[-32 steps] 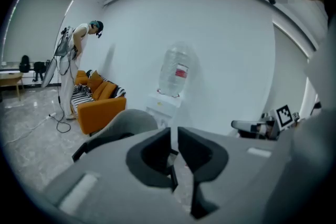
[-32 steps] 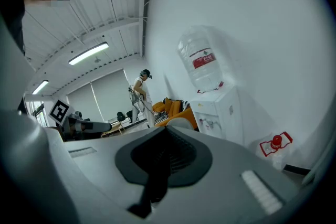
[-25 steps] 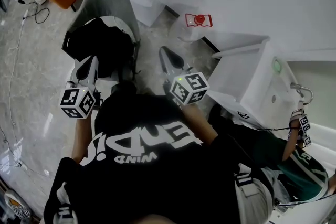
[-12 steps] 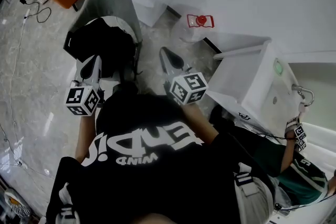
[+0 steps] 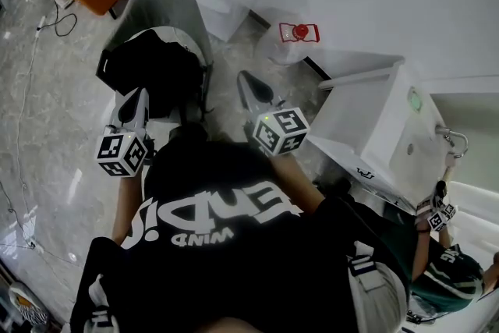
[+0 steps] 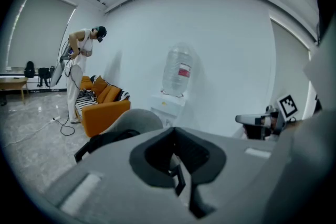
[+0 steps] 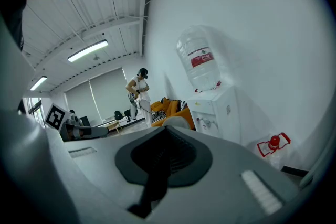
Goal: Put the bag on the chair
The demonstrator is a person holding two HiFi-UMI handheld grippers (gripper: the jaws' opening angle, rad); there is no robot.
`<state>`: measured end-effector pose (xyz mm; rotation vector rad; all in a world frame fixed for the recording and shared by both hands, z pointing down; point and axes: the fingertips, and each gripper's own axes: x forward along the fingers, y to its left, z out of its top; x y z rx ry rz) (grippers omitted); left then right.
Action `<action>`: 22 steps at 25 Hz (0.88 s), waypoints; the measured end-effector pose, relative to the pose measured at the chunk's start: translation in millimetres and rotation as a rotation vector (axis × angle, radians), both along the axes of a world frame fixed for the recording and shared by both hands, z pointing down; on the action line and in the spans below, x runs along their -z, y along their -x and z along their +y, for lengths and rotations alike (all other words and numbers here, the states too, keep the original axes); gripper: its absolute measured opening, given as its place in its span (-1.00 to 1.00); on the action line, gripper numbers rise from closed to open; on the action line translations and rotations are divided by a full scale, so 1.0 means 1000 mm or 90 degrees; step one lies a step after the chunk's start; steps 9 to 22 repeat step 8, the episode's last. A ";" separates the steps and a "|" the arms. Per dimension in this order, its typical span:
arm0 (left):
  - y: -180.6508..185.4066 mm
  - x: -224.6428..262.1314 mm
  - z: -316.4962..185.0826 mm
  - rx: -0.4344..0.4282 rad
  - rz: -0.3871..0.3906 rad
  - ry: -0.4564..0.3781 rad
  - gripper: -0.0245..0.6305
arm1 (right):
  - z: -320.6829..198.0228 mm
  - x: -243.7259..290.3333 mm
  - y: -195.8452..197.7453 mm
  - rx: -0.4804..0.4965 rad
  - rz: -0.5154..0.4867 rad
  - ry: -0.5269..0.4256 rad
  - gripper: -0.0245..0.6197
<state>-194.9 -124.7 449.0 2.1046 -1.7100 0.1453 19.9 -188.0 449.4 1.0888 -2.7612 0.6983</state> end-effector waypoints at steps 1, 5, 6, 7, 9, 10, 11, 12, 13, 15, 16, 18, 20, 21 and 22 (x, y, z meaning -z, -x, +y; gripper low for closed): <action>0.000 0.000 0.000 0.001 0.001 0.000 -0.92 | 0.000 0.000 0.000 0.000 -0.001 0.000 -0.92; -0.003 -0.001 0.002 0.000 0.006 0.001 -0.92 | 0.001 0.000 -0.001 0.001 0.000 -0.001 -0.92; -0.003 -0.002 0.003 0.000 0.007 0.002 -0.92 | 0.002 -0.001 -0.001 0.000 0.000 -0.001 -0.92; -0.004 -0.003 0.003 0.000 0.009 0.004 -0.92 | 0.002 -0.001 -0.001 0.000 0.000 -0.001 -0.92; -0.004 -0.003 0.004 0.000 0.011 0.005 -0.92 | 0.003 -0.001 -0.001 0.000 0.000 -0.001 -0.92; -0.004 -0.003 0.004 0.000 0.011 0.005 -0.92 | 0.003 -0.001 -0.001 0.000 0.000 -0.001 -0.92; -0.004 -0.003 0.004 0.000 0.011 0.005 -0.92 | 0.003 -0.001 -0.001 0.000 0.000 -0.001 -0.92; -0.004 -0.003 0.004 0.000 0.011 0.005 -0.92 | 0.003 -0.001 -0.001 0.000 0.000 -0.001 -0.92; -0.004 -0.003 0.004 0.000 0.011 0.005 -0.92 | 0.003 -0.001 -0.001 0.000 0.000 -0.001 -0.92; -0.004 -0.003 0.004 0.000 0.011 0.005 -0.92 | 0.003 -0.001 -0.001 0.000 0.000 -0.001 -0.92; -0.004 -0.003 0.004 0.000 0.011 0.005 -0.92 | 0.003 -0.001 -0.001 0.000 0.000 -0.001 -0.92; -0.004 -0.003 0.004 0.000 0.011 0.005 -0.92 | 0.003 -0.001 -0.001 0.000 0.000 -0.001 -0.92; -0.004 -0.003 0.004 0.000 0.011 0.005 -0.92 | 0.003 -0.001 -0.001 0.000 0.000 -0.001 -0.92; -0.004 -0.003 0.004 0.000 0.011 0.005 -0.92 | 0.003 -0.001 -0.001 0.000 0.000 -0.001 -0.92; -0.004 -0.003 0.004 0.000 0.011 0.005 -0.92 | 0.003 -0.001 -0.001 0.000 0.000 -0.001 -0.92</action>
